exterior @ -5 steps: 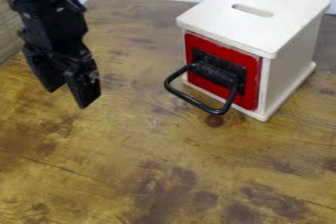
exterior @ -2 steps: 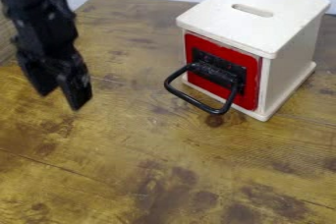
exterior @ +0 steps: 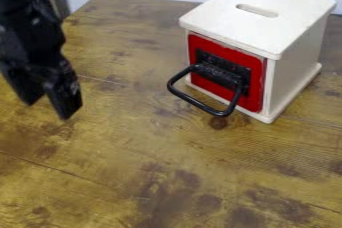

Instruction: Close the drawer

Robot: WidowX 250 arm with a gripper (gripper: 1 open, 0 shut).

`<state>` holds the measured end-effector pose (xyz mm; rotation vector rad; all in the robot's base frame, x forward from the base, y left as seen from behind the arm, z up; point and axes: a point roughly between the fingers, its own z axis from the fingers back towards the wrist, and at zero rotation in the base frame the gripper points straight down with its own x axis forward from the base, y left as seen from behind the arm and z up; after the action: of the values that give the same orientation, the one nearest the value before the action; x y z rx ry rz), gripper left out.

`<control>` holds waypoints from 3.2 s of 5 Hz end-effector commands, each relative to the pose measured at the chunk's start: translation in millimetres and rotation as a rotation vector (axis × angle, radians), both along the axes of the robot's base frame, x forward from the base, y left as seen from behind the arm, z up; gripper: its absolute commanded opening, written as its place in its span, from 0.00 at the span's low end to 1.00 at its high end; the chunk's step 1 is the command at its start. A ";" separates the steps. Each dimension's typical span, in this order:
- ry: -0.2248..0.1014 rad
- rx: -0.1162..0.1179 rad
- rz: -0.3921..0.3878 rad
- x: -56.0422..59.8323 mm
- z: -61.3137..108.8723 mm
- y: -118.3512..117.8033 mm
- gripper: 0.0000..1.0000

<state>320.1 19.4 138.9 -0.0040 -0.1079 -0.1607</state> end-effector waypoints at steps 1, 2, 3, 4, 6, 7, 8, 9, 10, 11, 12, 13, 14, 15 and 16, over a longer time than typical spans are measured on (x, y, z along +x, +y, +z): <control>-0.053 -0.003 -0.055 18.5 13.4 -15.0 1.00; -0.062 0.000 -0.077 18.1 11.4 -15.3 1.00; -0.056 -0.001 -0.077 20.3 11.6 -11.5 1.00; -0.059 0.001 -0.078 22.1 12.0 -8.1 1.00; -0.053 -0.004 -0.142 11.9 8.1 -15.0 1.00; -0.063 0.004 -0.163 5.3 9.5 -15.4 1.00; -0.070 0.009 -0.139 11.3 15.5 0.8 1.00; -0.066 0.008 -0.109 19.2 18.6 17.1 1.00; -0.060 0.003 -0.123 5.7 3.5 23.6 1.00; -0.068 0.011 -0.123 -6.9 4.0 16.4 1.00; -0.058 0.008 -0.144 -10.1 5.1 18.5 1.00; -0.061 0.011 -0.157 1.3 12.1 10.2 1.00; -0.052 0.009 -0.118 0.4 11.0 8.5 1.00; -0.049 0.009 -0.117 5.9 -3.0 15.9 1.00; -0.047 0.007 -0.106 10.8 -15.6 28.6 1.00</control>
<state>326.3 42.0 109.0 -0.0127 -0.1003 -0.2755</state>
